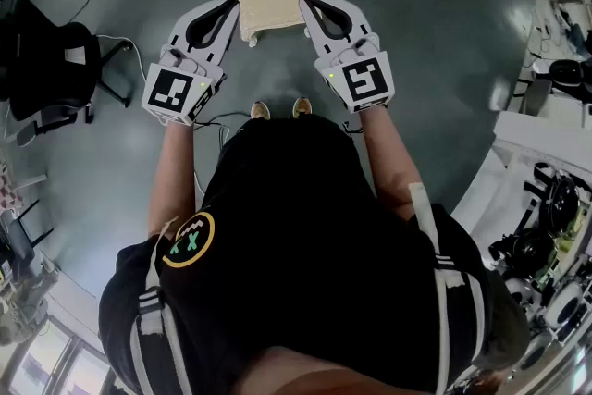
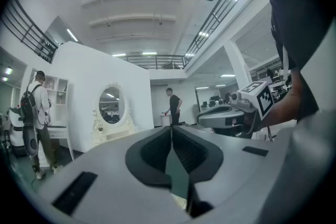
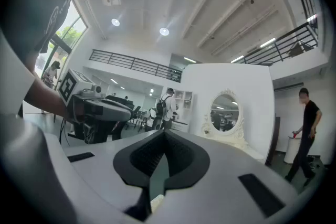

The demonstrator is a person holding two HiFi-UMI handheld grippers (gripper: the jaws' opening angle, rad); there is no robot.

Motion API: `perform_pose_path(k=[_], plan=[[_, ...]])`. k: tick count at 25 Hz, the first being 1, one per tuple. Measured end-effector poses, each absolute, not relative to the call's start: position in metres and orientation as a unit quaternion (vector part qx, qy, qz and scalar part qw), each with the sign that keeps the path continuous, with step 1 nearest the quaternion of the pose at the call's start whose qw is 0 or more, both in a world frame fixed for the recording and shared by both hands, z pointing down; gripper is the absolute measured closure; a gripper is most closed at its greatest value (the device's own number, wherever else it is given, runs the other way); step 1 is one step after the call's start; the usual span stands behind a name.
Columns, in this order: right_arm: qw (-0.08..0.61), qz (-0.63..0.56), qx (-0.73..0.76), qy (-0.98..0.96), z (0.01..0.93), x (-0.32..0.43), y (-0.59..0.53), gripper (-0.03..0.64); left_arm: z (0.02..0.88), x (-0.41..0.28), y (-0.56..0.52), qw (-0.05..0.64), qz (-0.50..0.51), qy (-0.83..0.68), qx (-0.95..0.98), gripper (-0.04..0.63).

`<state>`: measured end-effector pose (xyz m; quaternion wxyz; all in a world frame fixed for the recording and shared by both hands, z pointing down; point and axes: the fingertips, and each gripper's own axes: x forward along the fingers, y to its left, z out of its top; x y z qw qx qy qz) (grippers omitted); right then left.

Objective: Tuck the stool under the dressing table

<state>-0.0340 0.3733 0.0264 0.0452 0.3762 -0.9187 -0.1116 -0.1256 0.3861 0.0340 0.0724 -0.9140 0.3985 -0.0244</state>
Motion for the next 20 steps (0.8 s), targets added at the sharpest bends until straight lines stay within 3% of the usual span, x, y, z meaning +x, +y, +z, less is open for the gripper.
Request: perform_pose_path(k=[20], plan=[[0.064,-0.089,0.382,-0.917,0.042,-0.027,0.355,0.595,0.038,-0.121,0.366,0.07,-0.029,0.396,-0.915,0.568]])
